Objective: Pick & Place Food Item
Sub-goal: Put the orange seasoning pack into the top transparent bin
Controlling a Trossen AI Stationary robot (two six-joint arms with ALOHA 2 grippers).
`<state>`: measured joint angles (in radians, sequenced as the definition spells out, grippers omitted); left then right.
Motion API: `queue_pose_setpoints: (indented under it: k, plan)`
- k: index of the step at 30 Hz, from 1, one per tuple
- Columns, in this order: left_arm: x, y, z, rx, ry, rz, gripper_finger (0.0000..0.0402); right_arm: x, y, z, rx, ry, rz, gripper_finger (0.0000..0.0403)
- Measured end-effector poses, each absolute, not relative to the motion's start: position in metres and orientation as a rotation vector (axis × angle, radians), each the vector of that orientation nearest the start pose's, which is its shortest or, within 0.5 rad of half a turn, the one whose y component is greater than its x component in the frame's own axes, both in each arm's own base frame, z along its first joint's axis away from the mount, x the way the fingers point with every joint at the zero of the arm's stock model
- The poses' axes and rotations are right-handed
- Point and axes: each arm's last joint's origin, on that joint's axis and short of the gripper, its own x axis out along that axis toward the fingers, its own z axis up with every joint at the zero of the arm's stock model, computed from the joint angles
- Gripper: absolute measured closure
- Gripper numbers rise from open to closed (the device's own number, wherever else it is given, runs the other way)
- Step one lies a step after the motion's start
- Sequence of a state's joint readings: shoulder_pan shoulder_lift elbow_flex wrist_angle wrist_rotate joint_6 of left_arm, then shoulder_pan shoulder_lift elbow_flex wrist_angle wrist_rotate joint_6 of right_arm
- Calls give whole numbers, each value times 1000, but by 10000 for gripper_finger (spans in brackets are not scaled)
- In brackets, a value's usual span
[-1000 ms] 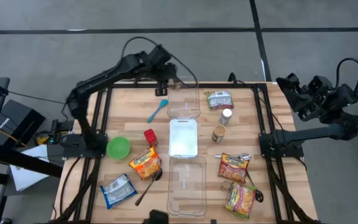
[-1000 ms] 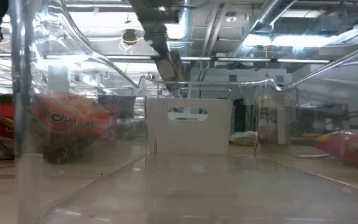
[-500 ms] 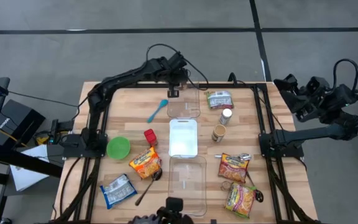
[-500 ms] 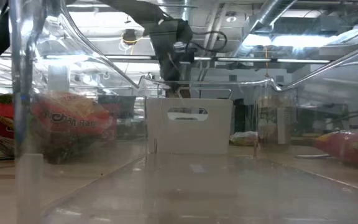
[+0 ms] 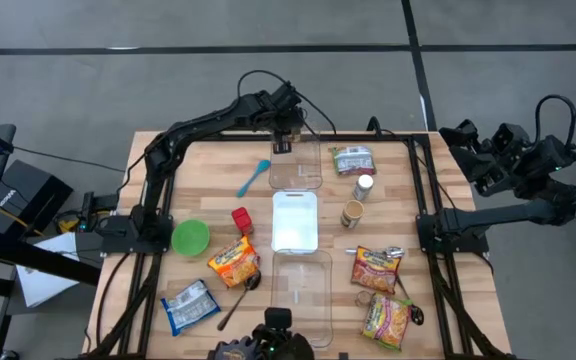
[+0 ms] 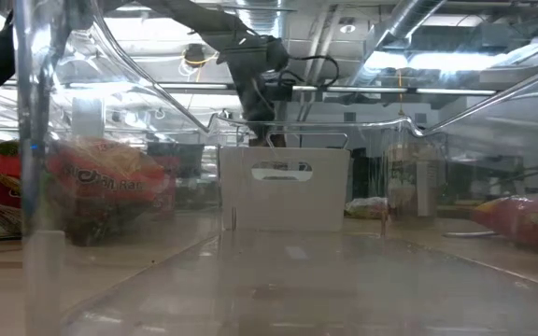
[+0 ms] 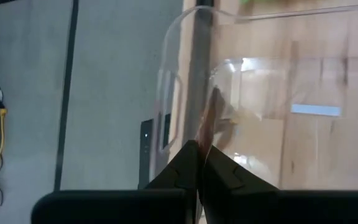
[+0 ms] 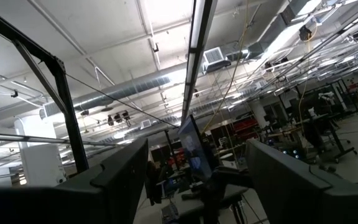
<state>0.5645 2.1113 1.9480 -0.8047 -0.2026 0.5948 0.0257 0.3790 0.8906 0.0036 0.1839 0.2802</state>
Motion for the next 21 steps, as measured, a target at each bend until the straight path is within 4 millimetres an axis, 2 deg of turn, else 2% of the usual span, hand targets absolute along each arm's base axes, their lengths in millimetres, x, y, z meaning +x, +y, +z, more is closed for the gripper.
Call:
queue_pose_setpoints:
  k: [11,21]
  plan:
    - [382,257,269,259,1123,388,401,43,-4,421,327,-532,-82,140]
    - [382,257,270,251,1117,386,392,43,-4,420,327,-524,-83,140]
